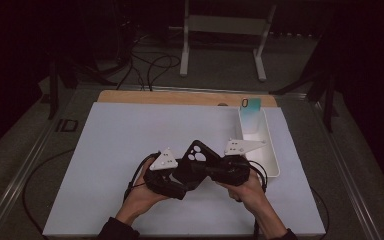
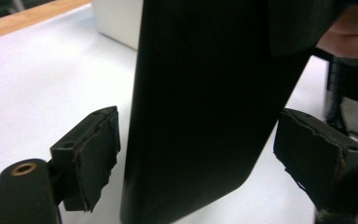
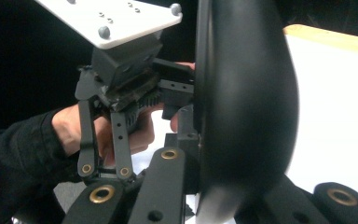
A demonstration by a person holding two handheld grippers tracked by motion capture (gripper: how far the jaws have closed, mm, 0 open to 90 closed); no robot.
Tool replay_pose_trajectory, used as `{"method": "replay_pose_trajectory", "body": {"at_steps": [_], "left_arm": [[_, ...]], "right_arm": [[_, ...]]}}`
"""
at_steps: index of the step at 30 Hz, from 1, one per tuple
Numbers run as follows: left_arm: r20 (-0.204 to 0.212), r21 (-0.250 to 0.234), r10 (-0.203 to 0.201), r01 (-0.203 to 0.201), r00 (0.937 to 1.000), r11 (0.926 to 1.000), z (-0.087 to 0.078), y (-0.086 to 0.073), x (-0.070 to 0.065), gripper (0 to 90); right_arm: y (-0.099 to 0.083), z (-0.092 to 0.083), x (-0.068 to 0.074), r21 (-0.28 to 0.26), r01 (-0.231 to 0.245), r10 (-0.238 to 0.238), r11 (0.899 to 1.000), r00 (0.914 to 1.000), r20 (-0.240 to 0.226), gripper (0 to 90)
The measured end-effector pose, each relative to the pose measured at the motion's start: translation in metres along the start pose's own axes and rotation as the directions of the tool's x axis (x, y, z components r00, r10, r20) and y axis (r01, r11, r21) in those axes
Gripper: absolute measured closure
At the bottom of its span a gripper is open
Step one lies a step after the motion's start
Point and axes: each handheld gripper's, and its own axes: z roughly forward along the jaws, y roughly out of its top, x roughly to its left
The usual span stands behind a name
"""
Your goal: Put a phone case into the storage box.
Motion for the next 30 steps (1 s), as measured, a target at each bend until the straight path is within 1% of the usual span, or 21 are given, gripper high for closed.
{"method": "replay_pose_trajectory", "body": {"at_steps": [3, 6, 8, 9, 10, 11, 13, 14, 15, 16, 19, 20, 21, 22, 23, 25, 26, 28, 29, 30], "left_arm": [[0.027, -0.005, 0.003, -0.003, 0.9996, 1.0000, 0.000, 0.000, 0.000, 21.5], [0.034, 0.000, 0.005, -0.005, 0.9994, 1.0000, 0.000, -0.001, 0.000, 26.1], [0.047, 0.000, 0.008, -0.008, 0.9989, 1.0000, -0.001, -0.002, 0.000, 31.9], [0.047, 0.000, 0.008, -0.008, 0.9989, 1.0000, -0.001, -0.002, 0.000, 35.7], [0.066, -0.002, 0.017, -0.017, 0.9977, 0.9999, -0.002, -0.005, 0.000, 35.7], [0.063, -0.005, 0.027, -0.027, 0.9977, 0.9996, -0.003, -0.006, -0.001, 42.8], [0.076, -0.007, 0.026, -0.026, 0.9968, 0.9996, -0.003, -0.006, 0.000, 47.8], [0.076, -0.007, 0.026, -0.026, 0.9968, 0.9996, -0.003, -0.006, 0.000, 50.7], [0.081, -0.006, 0.029, -0.029, 0.9963, 0.9996, -0.003, -0.007, 0.001, 50.7], [0.085, -0.007, 0.029, -0.029, 0.9959, 0.9996, -0.003, -0.008, 0.001, 54.7], [0.094, -0.006, 0.030, -0.030, 0.9951, 0.9995, -0.004, -0.009, 0.001, 60.7], [0.094, -0.006, 0.030, -0.030, 0.9951, 0.9995, -0.004, -0.009, 0.001, 62.7], [0.103, -0.008, 0.025, -0.024, 0.9944, 0.9997, -0.004, -0.010, 0.002, 67.3], [0.103, -0.008, 0.025, -0.024, 0.9944, 0.9997, -0.004, -0.010, 0.002, 70.8], [0.109, -0.013, 0.022, -0.021, 0.9938, 0.9997, -0.004, -0.011, 0.003, 72.7], [0.108, -0.018, 0.026, -0.024, 0.9938, 0.9996, -0.004, -0.011, 0.002, 76.5], [0.108, -0.018, 0.026, -0.024, 0.9938, 0.9996, -0.004, -0.011, 0.002, 78.3], [0.101, -0.020, 0.034, -0.033, 0.9943, 0.9993, -0.004, -0.011, 0.001, 79.4], [0.096, -0.022, 0.039, -0.037, 0.9946, 0.9991, -0.004, -0.011, 0.000, 79.5], [0.090, -0.022, 0.044, -0.043, 0.9949, 0.9989, -0.004, -0.011, -0.001, 79.5]], "right_arm": [[0.000, 0.000, 0.000, 0.003, 0.008, -0.008, 1.000, 0.9999, -0.007, 86.4], [0.000, 0.000, -0.001, 0.010, 0.012, -0.012, 1.000, 0.9999, -0.009, 86.4], [0.000, -0.001, -0.002, 0.011, 0.014, -0.014, 1.000, 0.9999, -0.005, 86.4], [0.000, -0.001, -0.002, 0.011, 0.014, -0.014, 1.000, 0.9999, -0.005, 86.4], [0.000, -0.002, -0.003, 0.009, 0.018, -0.018, 1.000, 0.9998, -0.003, 86.2], [0.001, -0.004, -0.005, 0.010, 0.019, -0.019, 1.000, 0.9998, 0.008, 85.7], [0.001, -0.005, -0.006, 0.020, 0.031, -0.032, 0.999, 0.9995, 0.006, 84.7], [0.001, -0.005, -0.006, 0.020, 0.031, -0.032, 0.999, 0.9995, 0.006, 84.7], [0.001, -0.005, -0.006, 0.027, 0.039, -0.039, 0.999, 0.9992, 0.010, 82.7], [0.001, -0.005, -0.006, 0.034, 0.046, -0.047, 0.998, 0.9988, 0.018, 79.2], [0.001, -0.004, -0.006, 0.036, 0.053, -0.054, 0.998, 0.9980, 0.031, 72.6], [0.001, -0.004, -0.006, 0.036, 0.053, -0.054, 0.998, 0.9980, 0.031, 72.6], [0.002, -0.004, -0.007, 0.043, 0.056, -0.058, 0.997, 0.9970, 0.052, 64.6], [0.002, -0.004, -0.007, 0.043, 0.056, -0.058, 0.997, 0.9970, 0.052, 64.6], [0.002, -0.004, -0.007, 0.043, 0.058, -0.061, 0.997, 0.9963, 0.061, 59.4], [0.002, -0.003, -0.007, 0.045, 0.054, -0.056, 0.998, 0.9967, 0.059, 54.6], [0.002, -0.003, -0.007, 0.045, 0.054, -0.056, 0.998, 0.9967, 0.059, 54.6], [0.001, -0.002, -0.007, 0.041, 0.048, -0.051, 0.998, 0.9972, 0.054, 47.0], [0.002, -0.001, -0.007, 0.039, 0.044, -0.046, 0.998, 0.9976, 0.053, 44.6], [0.002, -0.001, -0.007, 0.039, 0.044, -0.046, 0.998, 0.9976, 0.053, 44.6]]}}
